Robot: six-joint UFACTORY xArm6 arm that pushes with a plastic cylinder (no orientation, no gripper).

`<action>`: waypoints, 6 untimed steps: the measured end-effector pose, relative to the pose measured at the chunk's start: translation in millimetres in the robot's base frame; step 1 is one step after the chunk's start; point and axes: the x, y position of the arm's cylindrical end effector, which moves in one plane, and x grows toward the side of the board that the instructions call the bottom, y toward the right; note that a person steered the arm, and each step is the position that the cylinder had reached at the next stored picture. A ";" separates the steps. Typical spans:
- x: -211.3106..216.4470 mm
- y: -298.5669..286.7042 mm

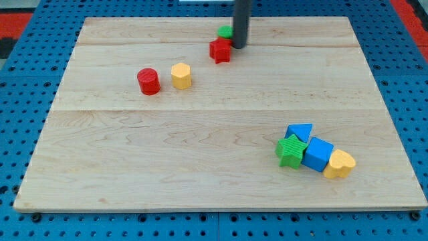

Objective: Bring the red star at the top side of the red circle

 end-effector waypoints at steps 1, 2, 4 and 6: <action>27.6 -35.6; 39.6 -14.8; 51.7 -78.6; -4.9 -58.7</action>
